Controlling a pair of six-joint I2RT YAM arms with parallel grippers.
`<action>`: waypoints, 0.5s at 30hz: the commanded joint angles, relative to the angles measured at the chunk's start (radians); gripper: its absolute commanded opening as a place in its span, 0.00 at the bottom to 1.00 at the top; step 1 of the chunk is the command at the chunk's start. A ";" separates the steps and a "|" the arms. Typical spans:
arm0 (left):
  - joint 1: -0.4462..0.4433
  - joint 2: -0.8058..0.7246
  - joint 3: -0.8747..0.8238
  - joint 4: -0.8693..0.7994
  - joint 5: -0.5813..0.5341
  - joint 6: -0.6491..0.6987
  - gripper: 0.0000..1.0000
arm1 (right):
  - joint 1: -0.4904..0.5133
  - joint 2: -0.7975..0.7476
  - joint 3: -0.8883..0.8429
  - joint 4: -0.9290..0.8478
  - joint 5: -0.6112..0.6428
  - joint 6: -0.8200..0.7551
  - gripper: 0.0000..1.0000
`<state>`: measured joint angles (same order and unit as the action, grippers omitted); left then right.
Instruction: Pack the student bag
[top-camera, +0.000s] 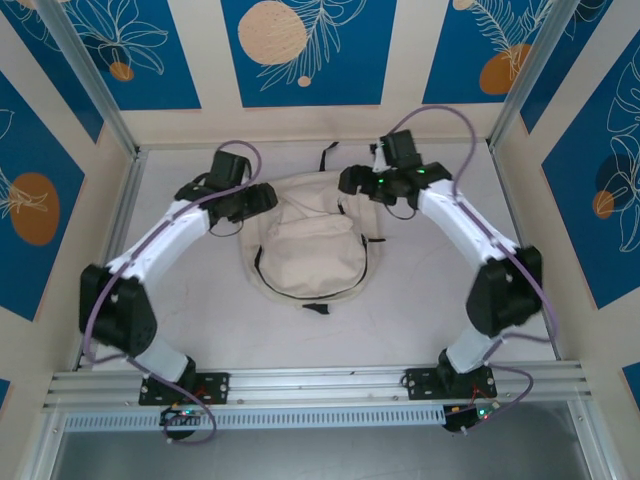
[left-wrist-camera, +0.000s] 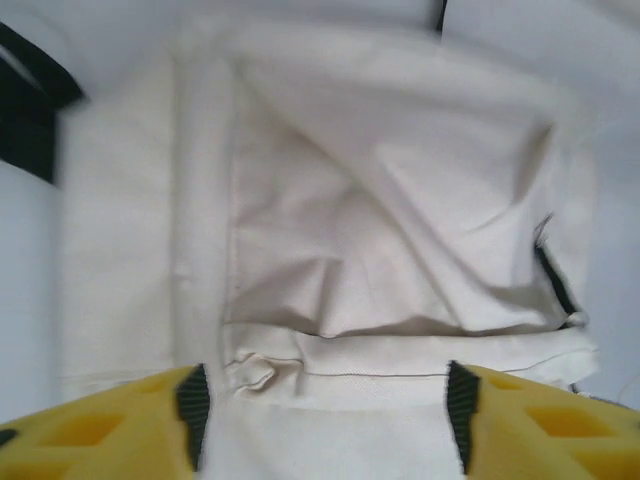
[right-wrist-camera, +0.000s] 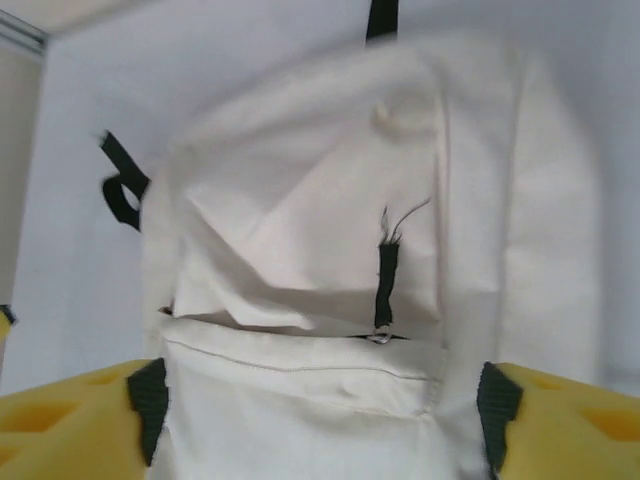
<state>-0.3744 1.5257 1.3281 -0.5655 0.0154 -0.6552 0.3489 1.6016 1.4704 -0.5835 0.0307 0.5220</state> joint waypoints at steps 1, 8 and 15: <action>0.017 -0.123 0.001 -0.152 -0.248 0.064 0.74 | -0.055 -0.127 -0.090 -0.021 0.139 -0.078 0.96; 0.091 -0.320 -0.201 -0.109 -0.534 0.101 1.00 | -0.137 -0.393 -0.359 0.140 0.493 -0.140 0.99; 0.196 -0.488 -0.508 0.152 -0.696 0.160 1.00 | -0.227 -0.503 -0.607 0.378 0.635 -0.140 0.99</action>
<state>-0.1989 1.0828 0.8810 -0.5411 -0.5503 -0.5522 0.1532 1.1198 0.9138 -0.3496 0.5598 0.3908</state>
